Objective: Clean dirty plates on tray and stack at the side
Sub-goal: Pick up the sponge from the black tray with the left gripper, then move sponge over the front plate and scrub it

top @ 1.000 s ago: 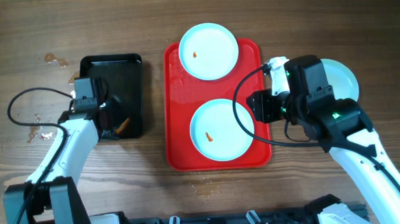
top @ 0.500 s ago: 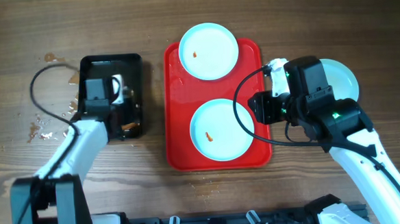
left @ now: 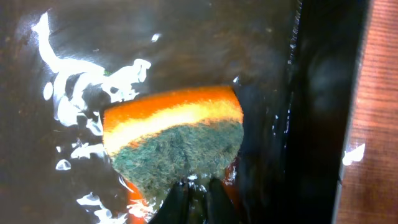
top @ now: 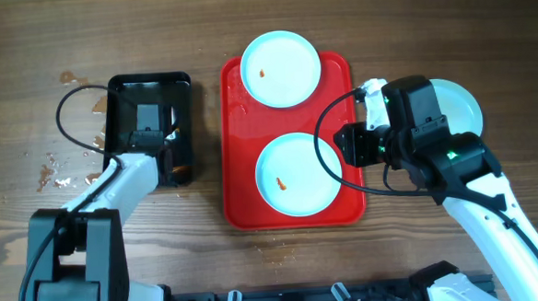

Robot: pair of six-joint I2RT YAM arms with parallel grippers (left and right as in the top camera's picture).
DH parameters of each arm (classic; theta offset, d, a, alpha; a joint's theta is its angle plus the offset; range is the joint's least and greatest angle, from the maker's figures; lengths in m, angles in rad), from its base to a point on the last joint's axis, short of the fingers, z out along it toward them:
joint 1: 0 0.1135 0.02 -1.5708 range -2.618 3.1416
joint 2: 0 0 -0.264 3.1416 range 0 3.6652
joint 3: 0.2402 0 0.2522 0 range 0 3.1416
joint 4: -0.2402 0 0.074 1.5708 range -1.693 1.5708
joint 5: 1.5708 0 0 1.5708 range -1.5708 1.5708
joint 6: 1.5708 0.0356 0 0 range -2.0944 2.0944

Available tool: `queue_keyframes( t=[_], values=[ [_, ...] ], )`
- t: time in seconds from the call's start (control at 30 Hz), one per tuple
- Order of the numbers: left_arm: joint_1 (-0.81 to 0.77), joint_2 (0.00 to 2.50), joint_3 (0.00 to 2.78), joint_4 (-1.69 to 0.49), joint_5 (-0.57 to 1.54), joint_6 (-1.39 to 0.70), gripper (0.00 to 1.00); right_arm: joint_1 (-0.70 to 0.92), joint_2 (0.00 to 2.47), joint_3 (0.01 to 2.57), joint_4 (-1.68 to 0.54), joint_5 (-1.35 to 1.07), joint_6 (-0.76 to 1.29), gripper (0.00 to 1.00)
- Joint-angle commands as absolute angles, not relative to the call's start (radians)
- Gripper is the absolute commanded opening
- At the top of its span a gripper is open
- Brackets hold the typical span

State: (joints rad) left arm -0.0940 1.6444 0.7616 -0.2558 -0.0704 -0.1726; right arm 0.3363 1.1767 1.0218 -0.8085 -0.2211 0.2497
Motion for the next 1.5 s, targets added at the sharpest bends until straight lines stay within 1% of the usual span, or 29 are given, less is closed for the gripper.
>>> queue_keyframes(
  t=[0.0,0.13,0.17,0.2,0.23,0.27,0.37,0.43,0.47,0.5,0.53,0.6,0.7,0.77,0.8,0.83,0.93,1.03,1.07,1.1,1.17,1.23,1.3,1.4,1.43,1.47],
  values=[
    [-0.085,1.701,0.745,-0.266,-0.063,-0.297,0.04,0.339,1.172,1.036,-0.812,-0.238,0.266,0.46],
    [-0.080,1.560,0.781,-0.325,-0.054,-0.287,0.04,0.339,1.172,1.036,-0.813,-0.238,0.266,0.46],
    [-0.080,1.530,0.786,-0.333,-0.053,-0.275,0.14,0.339,1.172,1.036,-0.813,-0.238,0.266,0.46],
    [-0.080,1.483,0.787,-0.343,-0.054,-0.266,0.36,0.339,1.172,1.036,-0.813,-0.238,0.266,0.46],
    [-0.080,1.459,0.787,-0.356,-0.059,-0.266,0.54,0.339,1.172,1.036,-0.813,-0.238,0.266,0.46],
    [-0.080,1.456,0.787,-0.373,-0.070,-0.266,0.58,0.339,1.172,1.036,-0.813,-0.238,0.266,0.46],
    [-0.080,1.501,0.747,-0.379,-0.089,-0.266,0.60,0.339,1.172,1.036,-0.813,-0.238,0.266,0.46],
    [-0.080,1.569,0.717,-0.331,-0.088,-0.267,0.57,0.339,1.172,1.036,-0.813,-0.237,0.266,0.46],
    [-0.080,1.615,0.709,-0.305,-0.088,-0.267,0.46,0.339,1.172,1.036,-0.813,-0.238,0.266,0.46],
    [-0.080,1.650,0.709,-0.287,-0.088,-0.267,0.26,0.339,1.172,1.036,-0.813,-0.238,0.266,0.46],
    [-0.080,1.667,0.709,-0.276,-0.088,-0.266,0.04,0.339,1.172,1.036,-0.814,-0.238,0.266,0.46],
    [-0.080,1.654,0.719,-0.280,-0.088,-0.258,0.04,0.339,1.172,1.036,-0.816,-0.238,0.266,0.46],
    [-0.080,1.540,0.796,-0.398,-0.089,-0.005,0.04,0.339,1.172,1.036,-0.815,-0.237,0.266,0.45],
    [-0.080,1.480,0.806,-0.423,-0.088,0.026,0.04,0.339,1.172,1.036,-0.813,-0.237,0.266,0.45],
    [-0.080,1.465,0.806,-0.435,-0.088,0.017,0.21,0.339,1.172,1.036,-0.812,-0.237,0.270,0.46],
    [-0.080,1.465,0.806,-0.447,-0.088,0.014,0.57,0.339,1.172,1.036,-0.812,-0.237,0.274,0.46],
    [-0.080,1.493,0.802,-0.435,-0.088,0.015,0.58,0.339,1.172,1.036,-0.812,-0.237,0.273,0.46],
    [-0.080,1.565,0.802,-0.361,-0.088,0.015,0.57,0.339,1.172,1.036,-0.813,-0.237,0.273,0.46],
    [-0.080,1.598,0.802,-0.327,-0.088,0.015,0.57,0.339,1.172,1.036,-0.813,-0.237,0.273,0.46],
    [-0.080,1.637,0.802,-0.289,-0.088,0.015,0.54,0.339,1.172,1.036,-0.813,-0.237,0.273,0.46],
    [-0.080,1.708,0.802,-0.232,-0.088,0.015,0.29,0.339,1.172,1.036,-0.816,-0.238,0.273,0.46],
    [-0.080,1.749,0.802,-0.229,-0.088,0.015,0.04,0.339,1.172,1.036,-0.817,-0.238,0.274,0.45],
    [-0.081,1.737,0.803,-0.255,-0.088,0.015,0.04,0.339,1.172,1.036,-0.817,-0.238,0.274,0.45],
    [-0.080,1.612,0.810,-0.312,-0.088,-0.003,0.04,0.339,1.172,1.036,-0.817,-0.238,0.273,0.45],
    [-0.080,1.534,0.811,-0.325,-0.088,-0.011,0.17,0.339,1.172,1.036,-0.817,-0.238,0.274,0.45],
    [-0.080,1.482,0.811,-0.331,-0.088,-0.011,0.40,0.339,1.172,1.036,-0.817,-0.238,0.274,0.45]
  ],
)
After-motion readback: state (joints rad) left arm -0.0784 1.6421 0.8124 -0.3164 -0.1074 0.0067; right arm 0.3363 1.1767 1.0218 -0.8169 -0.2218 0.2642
